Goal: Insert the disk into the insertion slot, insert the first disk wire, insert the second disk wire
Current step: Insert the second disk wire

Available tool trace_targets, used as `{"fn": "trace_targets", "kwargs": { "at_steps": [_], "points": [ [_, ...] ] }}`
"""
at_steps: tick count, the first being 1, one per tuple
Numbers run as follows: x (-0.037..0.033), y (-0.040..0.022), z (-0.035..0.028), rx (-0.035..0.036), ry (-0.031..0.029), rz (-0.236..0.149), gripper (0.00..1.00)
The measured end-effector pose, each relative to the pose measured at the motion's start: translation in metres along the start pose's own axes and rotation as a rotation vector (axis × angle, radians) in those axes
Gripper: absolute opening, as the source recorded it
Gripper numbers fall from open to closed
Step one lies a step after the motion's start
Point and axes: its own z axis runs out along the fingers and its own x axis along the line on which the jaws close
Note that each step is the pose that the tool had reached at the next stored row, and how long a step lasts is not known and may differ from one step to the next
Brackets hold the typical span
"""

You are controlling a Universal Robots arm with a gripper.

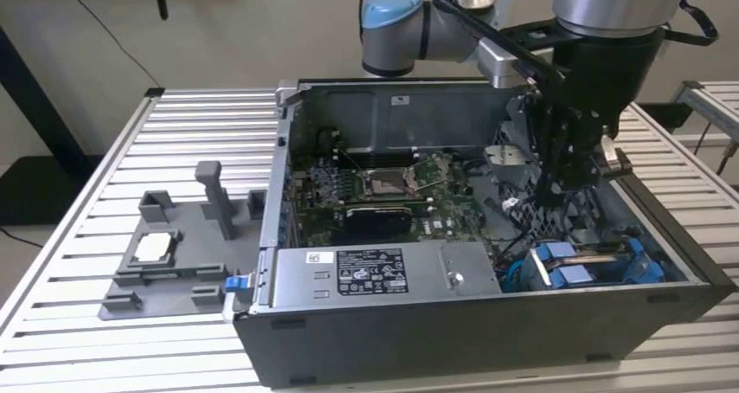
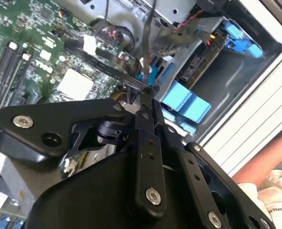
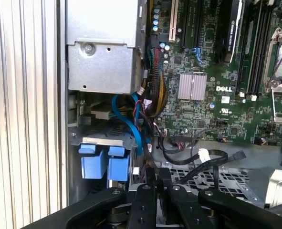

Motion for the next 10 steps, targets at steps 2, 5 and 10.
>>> {"fn": "trace_targets", "kwargs": {
  "at_steps": [2, 5, 10],
  "points": [
    [0.0080, -0.0003, 0.0009, -0.0006, -0.0017, 0.000, 0.15],
    [0.0142, -0.0043, 0.0026, 0.0000, -0.0138, 0.001, 0.15],
    [0.0240, -0.0112, 0.0068, 0.0011, -0.0360, 0.004, 0.15]
  ]
}}
